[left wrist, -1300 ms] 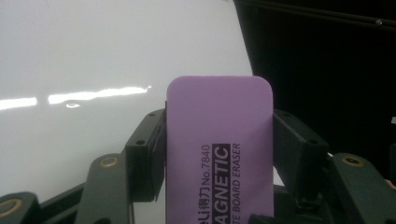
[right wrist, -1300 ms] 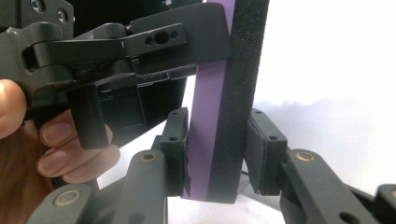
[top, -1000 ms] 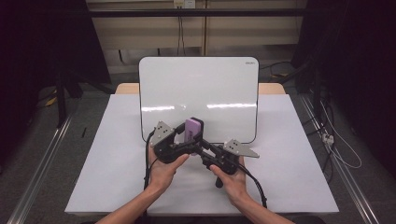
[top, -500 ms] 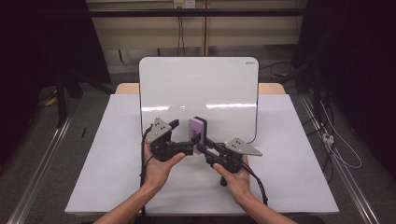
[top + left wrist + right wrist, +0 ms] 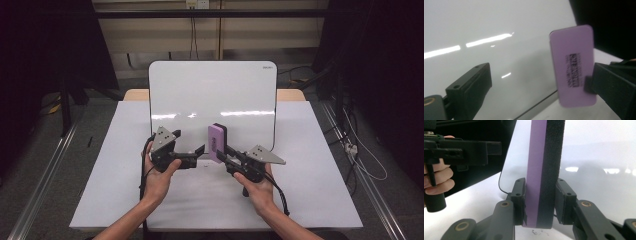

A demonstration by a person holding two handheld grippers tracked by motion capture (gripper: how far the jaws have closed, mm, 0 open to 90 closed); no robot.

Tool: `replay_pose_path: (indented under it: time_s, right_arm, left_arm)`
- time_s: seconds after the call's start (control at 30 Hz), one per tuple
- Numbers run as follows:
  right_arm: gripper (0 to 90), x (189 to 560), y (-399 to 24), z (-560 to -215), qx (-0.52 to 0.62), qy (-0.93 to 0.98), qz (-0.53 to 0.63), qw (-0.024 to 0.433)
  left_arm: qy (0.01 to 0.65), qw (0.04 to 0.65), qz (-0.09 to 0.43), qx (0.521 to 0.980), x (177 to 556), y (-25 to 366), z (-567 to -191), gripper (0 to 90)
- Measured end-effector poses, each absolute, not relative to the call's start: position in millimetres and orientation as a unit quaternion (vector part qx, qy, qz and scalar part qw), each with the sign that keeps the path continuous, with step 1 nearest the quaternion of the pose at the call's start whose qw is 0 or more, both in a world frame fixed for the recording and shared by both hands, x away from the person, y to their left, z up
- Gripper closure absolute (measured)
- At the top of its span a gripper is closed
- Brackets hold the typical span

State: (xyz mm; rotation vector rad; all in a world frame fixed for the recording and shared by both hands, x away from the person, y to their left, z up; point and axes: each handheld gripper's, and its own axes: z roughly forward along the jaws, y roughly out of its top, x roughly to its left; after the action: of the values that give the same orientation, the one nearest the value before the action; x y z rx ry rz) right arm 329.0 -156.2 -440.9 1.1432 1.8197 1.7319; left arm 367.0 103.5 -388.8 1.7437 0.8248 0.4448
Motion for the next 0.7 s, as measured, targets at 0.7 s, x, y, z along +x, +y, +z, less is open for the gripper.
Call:
replay_pose_path:
  time_s: [0.7]
  right_arm:
    - [64.9, 324.2, -204.1, -421.0, 0.405, 0.672, 0.556, 0.274]
  left_arm:
    - [0.351, 0.508, 0.22, 0.755, 352.4, 148.4, -399.5, 6.0]
